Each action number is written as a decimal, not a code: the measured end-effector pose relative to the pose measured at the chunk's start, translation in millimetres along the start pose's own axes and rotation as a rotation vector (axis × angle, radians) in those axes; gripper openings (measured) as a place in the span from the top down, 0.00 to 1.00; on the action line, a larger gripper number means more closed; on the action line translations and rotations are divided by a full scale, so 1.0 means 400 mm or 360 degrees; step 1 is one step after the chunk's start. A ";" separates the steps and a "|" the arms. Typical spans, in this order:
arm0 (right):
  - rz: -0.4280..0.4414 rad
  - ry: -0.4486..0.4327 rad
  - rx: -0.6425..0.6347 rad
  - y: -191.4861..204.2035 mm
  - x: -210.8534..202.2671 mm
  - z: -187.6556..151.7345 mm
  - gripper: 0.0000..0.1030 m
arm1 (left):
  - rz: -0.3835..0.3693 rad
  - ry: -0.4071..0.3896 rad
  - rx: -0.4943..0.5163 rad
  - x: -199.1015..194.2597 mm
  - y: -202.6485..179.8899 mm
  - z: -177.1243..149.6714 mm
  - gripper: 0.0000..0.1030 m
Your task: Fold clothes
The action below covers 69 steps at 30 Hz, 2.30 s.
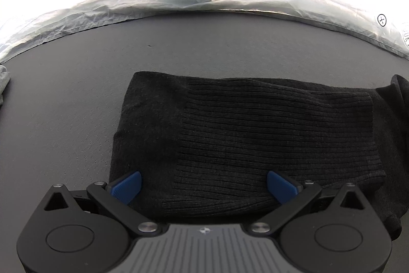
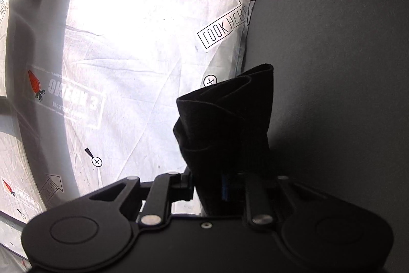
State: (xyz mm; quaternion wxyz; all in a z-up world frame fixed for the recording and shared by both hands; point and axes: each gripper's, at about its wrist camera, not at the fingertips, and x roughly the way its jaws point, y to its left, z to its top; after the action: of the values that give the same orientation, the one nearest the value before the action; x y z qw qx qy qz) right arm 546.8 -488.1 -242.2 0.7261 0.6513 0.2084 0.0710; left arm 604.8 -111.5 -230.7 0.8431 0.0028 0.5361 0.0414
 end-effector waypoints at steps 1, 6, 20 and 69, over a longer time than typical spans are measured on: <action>0.0022 0.0050 0.0009 0.007 0.022 -0.023 0.81 | -0.0004 -0.0001 0.0003 0.000 0.001 0.001 0.00; 0.0079 0.0269 0.0069 0.028 0.091 -0.146 0.81 | -0.0021 -0.0012 0.0014 -0.001 0.005 0.003 0.00; -0.0112 0.0633 -0.0115 0.060 0.236 -0.334 0.66 | -0.0071 -0.0094 -0.0144 -0.074 0.150 0.012 0.00; -0.0005 0.0203 0.0534 -0.102 0.017 -0.200 0.58 | -0.0147 -0.0390 -0.0254 -0.153 0.264 -0.062 0.86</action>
State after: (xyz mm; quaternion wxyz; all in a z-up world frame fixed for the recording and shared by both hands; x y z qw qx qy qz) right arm 514.3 -417.9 -288.5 0.5928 0.7572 0.2639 0.0753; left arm 549.5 -11.6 -180.7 0.9008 -0.0837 0.4237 0.0444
